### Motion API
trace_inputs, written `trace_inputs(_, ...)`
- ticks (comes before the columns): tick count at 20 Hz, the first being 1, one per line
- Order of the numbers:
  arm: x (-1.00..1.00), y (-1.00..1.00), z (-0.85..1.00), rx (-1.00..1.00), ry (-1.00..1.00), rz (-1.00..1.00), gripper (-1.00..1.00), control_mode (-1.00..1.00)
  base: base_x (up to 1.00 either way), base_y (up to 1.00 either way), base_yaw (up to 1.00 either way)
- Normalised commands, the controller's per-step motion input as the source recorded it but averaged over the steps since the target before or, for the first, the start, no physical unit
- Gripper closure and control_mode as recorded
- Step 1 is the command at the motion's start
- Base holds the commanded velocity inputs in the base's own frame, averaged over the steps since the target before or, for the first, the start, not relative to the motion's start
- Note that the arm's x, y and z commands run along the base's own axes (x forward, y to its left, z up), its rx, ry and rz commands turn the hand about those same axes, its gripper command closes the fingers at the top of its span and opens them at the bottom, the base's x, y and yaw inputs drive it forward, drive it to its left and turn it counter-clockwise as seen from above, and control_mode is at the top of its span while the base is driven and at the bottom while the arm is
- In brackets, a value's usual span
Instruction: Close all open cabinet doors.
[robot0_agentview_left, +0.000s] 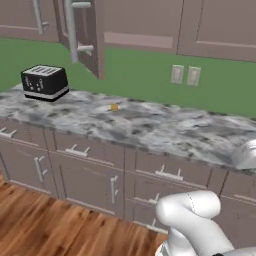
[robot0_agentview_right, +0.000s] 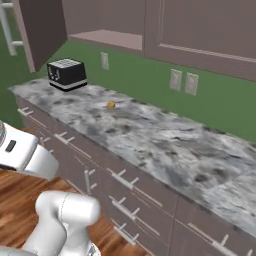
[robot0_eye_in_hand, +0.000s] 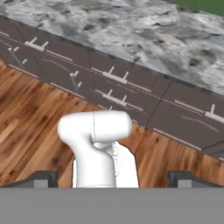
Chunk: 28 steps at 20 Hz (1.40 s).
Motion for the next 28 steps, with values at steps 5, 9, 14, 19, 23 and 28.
trace_inputs(5, 0.0, 0.0, 0.0, 0.0, 0.0, 0.0, -1.0, 1.0, 0.11, 1.0, -0.42)
trace_inputs(9, 0.0, 0.0, 0.0, 0.0, 0.0, 0.0, -1.0, 1.0, 0.0, 1.0, -0.42)
trace_inputs(14, 0.0, 0.0, 0.0, 0.0, 0.0, 0.0, -1.0, 1.0, 0.02, 0.87, -0.33)
trace_inputs(19, 0.0, 0.0, 0.0, 0.0, 0.0, 0.0, -1.0, 1.0, 0.15, 0.9, -0.3)
trace_inputs(23, 0.0, 0.0, 0.0, 0.0, 0.0, 0.0, -1.0, 1.0, 0.37, 0.8, -0.33)
trace_inputs(28, 0.0, 0.0, 0.0, 0.0, 0.0, 0.0, -1.0, 1.0, 0.51, 0.03, -0.11)
